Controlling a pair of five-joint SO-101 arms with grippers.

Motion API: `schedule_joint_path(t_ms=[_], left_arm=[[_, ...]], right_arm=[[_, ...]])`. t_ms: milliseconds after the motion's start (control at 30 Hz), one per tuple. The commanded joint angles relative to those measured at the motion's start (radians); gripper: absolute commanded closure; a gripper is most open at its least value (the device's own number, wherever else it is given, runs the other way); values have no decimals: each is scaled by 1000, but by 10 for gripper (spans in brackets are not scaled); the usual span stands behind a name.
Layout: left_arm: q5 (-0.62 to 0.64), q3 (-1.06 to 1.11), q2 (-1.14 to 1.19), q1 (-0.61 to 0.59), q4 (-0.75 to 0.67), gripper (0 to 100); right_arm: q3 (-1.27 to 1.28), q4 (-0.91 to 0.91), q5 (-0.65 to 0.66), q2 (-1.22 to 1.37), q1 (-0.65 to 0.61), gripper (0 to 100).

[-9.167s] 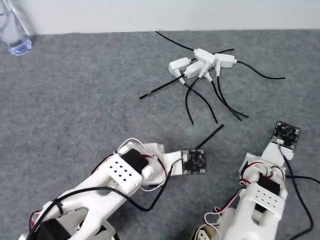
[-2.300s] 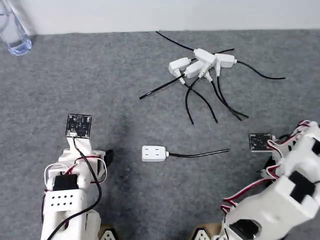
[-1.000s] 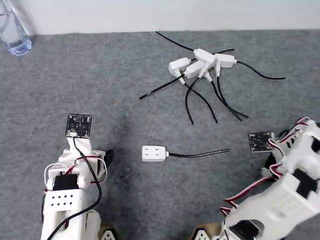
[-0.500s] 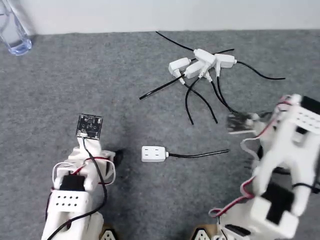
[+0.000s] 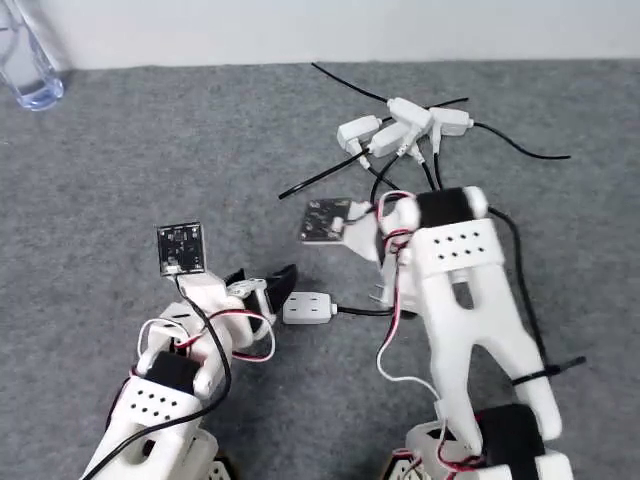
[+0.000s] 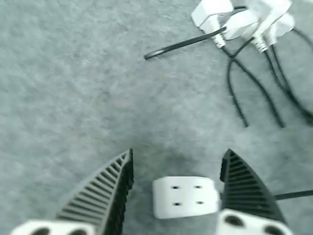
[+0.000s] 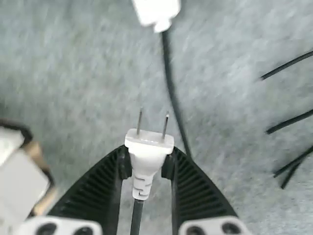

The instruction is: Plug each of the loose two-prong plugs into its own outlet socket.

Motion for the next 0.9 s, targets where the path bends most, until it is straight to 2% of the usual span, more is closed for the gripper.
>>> schedule_joint_path(t_ms=[0, 233, 367, 600, 700, 800, 867], left_arm=[[190, -24, -14, 54, -23, 728], [221, -30, -14, 64, -26, 728], [244, -15, -81, 110, -18, 728], [242, 116, -431, 130, 52, 728], [218, 200, -618, 152, 94, 728], [198, 245, -787, 181, 181, 728], [198, 232, -804, 178, 222, 728]], right_arm=[[-5, -77, -80, 7, -22, 990], [-5, -237, -127, 90, -18, 990], [-8, -323, -127, 157, -22, 990], [-11, -378, -126, 249, -42, 990], [-11, -371, -130, 246, -85, 990], [-11, -366, -193, 228, -142, 990], [-15, -332, -204, 203, -174, 990]])
